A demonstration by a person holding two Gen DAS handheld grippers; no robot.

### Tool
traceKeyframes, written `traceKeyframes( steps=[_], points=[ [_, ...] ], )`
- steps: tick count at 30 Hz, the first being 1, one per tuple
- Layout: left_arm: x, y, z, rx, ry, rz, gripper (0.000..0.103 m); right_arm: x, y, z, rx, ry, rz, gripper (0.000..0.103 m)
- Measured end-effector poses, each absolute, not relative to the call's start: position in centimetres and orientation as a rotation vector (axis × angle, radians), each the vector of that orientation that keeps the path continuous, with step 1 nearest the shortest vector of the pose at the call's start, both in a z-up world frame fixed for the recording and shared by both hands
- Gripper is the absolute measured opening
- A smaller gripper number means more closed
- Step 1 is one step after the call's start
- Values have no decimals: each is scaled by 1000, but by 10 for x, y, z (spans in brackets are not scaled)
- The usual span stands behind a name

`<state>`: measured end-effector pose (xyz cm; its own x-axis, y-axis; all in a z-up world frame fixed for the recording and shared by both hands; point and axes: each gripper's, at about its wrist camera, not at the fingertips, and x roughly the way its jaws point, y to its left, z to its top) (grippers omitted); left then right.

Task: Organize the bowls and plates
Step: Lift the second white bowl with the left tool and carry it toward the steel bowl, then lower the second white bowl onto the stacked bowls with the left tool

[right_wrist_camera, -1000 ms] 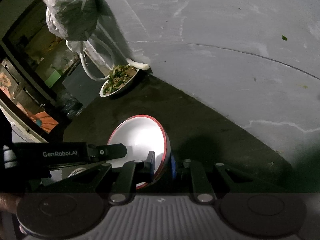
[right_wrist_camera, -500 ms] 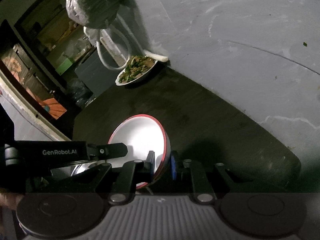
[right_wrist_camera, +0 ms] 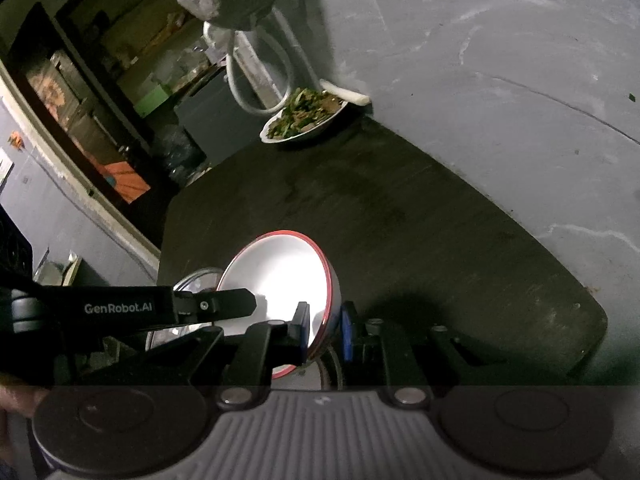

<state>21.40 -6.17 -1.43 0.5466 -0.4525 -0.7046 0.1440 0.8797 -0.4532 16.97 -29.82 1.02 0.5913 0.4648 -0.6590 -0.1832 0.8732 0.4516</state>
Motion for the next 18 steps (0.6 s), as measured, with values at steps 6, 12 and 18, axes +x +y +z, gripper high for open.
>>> traceKeyframes(
  steps=[6,12,18],
  points=[
    [199,-52,-19,-399,923,-344,5,162,-293,13,315,884,429,17],
    [191,-46,-25,-420,931,-330,5,157,-286,13,286,906,458,17],
    [189,-42,-33,-415,962,-316,6,154,-281,8,271,937,473,17]
  ],
)
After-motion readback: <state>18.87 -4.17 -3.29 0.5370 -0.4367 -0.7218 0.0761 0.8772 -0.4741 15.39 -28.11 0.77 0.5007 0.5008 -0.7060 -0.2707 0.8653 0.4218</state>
